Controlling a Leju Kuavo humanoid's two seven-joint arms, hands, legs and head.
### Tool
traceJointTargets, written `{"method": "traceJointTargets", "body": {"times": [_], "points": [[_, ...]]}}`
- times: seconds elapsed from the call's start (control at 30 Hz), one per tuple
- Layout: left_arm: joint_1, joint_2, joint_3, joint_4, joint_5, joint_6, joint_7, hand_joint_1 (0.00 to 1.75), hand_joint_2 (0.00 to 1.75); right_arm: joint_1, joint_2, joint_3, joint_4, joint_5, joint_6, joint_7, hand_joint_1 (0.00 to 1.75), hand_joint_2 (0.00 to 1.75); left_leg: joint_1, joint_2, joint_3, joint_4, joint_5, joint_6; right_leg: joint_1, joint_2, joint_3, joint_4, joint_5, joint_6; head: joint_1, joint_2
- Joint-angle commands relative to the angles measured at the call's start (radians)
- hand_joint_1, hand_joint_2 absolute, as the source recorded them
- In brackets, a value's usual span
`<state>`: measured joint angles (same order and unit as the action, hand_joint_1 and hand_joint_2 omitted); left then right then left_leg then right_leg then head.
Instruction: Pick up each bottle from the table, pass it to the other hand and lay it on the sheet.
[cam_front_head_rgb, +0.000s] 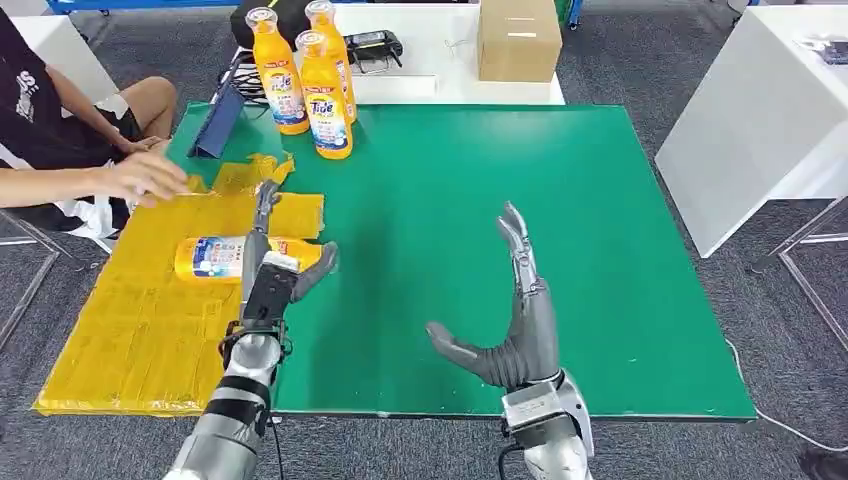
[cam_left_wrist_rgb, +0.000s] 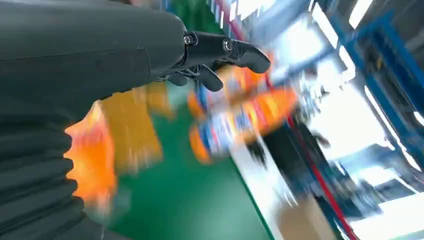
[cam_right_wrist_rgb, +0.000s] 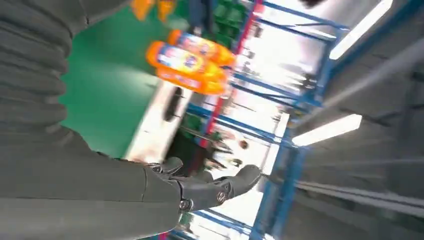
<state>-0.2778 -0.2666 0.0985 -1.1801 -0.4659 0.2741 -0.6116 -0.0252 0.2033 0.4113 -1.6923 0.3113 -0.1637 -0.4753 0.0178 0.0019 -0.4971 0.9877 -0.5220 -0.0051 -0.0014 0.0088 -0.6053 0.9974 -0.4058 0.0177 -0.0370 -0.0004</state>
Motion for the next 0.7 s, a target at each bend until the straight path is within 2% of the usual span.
{"method": "traceJointTargets", "body": {"times": [0.03, 0.33, 0.43, 0.7], "points": [[0.124, -0.016, -0.039, -0.117, 0.178, -0.218, 0.121, 0.00, 1.75, 0.015, 0.049, -0.188, 0.156, 0.012, 0.046, 0.049, 0.00, 1.75, 0.000, 0.000, 0.005, -0.004, 0.000, 0.001, 0.000, 0.000, 0.005, -0.003, 0.000, 0.001, 0.000, 0.000], [0.129, -0.013, 0.009, -0.051, 0.214, -0.237, 0.133, 0.00, 1.75, 0.011, 0.063, -0.217, 0.229, 0.055, 0.036, 0.092, 0.00, 1.75, 0.000, 0.000, 0.003, -0.002, 0.000, 0.001, 0.000, -0.001, 0.003, -0.002, 0.000, 0.000, 0.000, 0.000], [0.125, -0.016, 0.044, -0.023, 0.247, -0.240, 0.147, 0.00, 1.75, -0.005, 0.070, -0.246, 0.291, 0.062, 0.029, 0.115, 0.00, 1.75, 0.000, 0.000, 0.007, -0.005, 0.000, 0.001, 0.001, -0.001, 0.007, -0.005, 0.000, 0.000, 0.000, 0.000], [0.104, -0.003, 0.066, 0.004, 0.262, -0.243, 0.146, 0.00, 1.75, -0.036, 0.066, -0.275, 0.351, 0.063, 0.027, 0.120, 0.00, 1.75, 0.000, 0.000, 0.005, -0.003, 0.000, 0.001, 0.000, 0.000, 0.005, -0.003, 0.001, 0.000, 0.000, 0.000]]}}
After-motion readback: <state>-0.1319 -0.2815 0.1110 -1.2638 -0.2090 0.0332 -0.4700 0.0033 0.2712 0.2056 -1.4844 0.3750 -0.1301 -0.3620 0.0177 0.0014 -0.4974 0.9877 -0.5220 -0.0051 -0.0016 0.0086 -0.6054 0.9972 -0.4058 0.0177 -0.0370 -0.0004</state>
